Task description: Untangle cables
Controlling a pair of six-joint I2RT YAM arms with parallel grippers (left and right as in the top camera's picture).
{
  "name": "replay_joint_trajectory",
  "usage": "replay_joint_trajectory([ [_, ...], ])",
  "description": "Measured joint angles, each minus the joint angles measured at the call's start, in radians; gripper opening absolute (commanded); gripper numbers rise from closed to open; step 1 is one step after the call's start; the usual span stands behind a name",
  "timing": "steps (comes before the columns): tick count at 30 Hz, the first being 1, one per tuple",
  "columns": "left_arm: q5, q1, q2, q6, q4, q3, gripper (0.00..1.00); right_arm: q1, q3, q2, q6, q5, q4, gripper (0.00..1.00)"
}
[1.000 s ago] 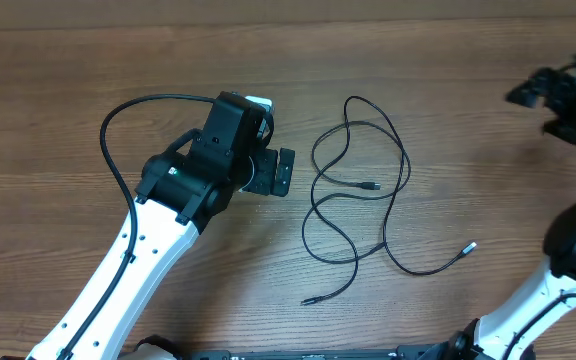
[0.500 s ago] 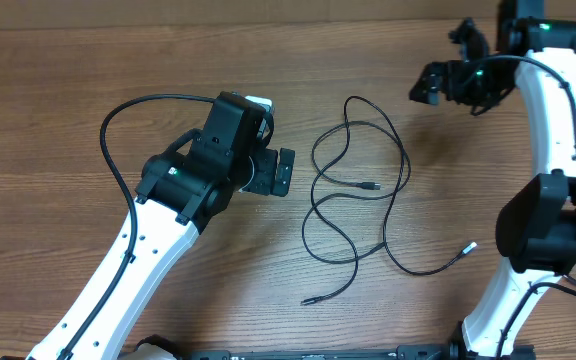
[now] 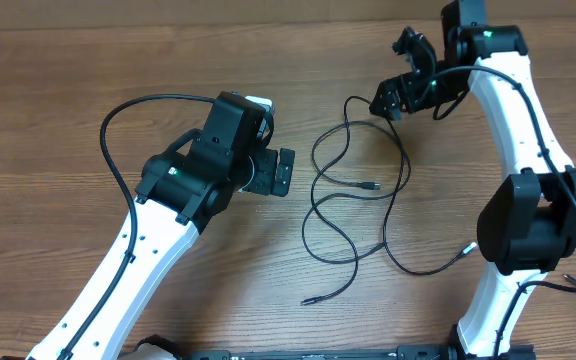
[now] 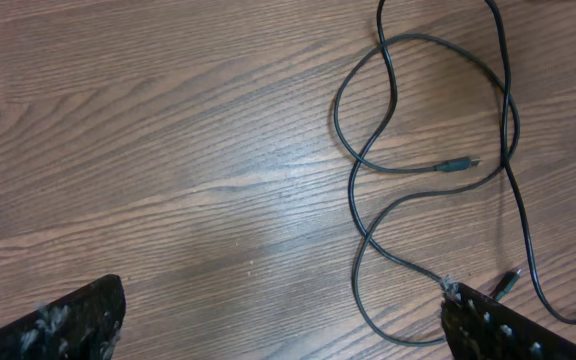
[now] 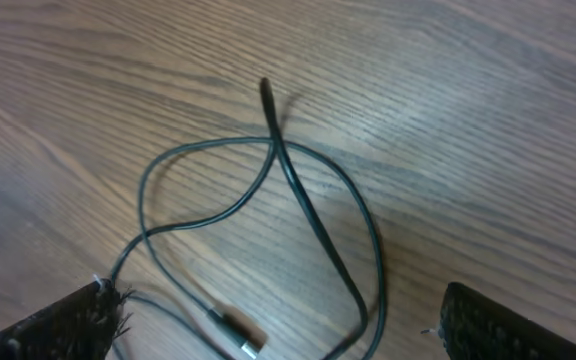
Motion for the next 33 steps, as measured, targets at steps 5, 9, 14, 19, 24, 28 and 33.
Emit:
replay_joint_trajectory([
  [5, 0.0, 0.0, 0.0, 0.0, 0.0, 0.0, 1.0, 0.0, -0.131, 0.0, -0.011, 0.0, 0.087, 0.94],
  [9, 0.0, 0.0, 0.0, 0.0, 0.0, 0.0, 1.0, 0.0, -0.209, 0.001, -0.015, -0.018, 0.122, 0.9],
  [14, 0.0, 0.0, 0.0, 0.0, 0.0, 0.0, 1.0, 0.0, -0.237, 0.001, -0.02, -0.038, 0.163, 0.8],
  [19, 0.0, 0.0, 0.0, 0.0, 0.0, 0.0, 1.0, 0.0, -0.266, 0.001, -0.02, -0.053, 0.234, 0.78],
  [24, 0.0, 0.0, 0.0, 0.0, 0.0, 0.0, 1.0, 0.0, -0.324, 0.001, -0.023, -0.087, 0.333, 0.66],
  [28, 0.0, 0.0, 0.0, 0.0, 0.0, 0.0, 1.0, 0.0, -0.344, 0.001, -0.029, -0.112, 0.383, 0.25],
  [33, 0.0, 0.0, 0.0, 0.0, 0.0, 0.0, 1.0, 0.0, -0.345, 0.001, -0.021, -0.127, 0.41, 0.04],
])
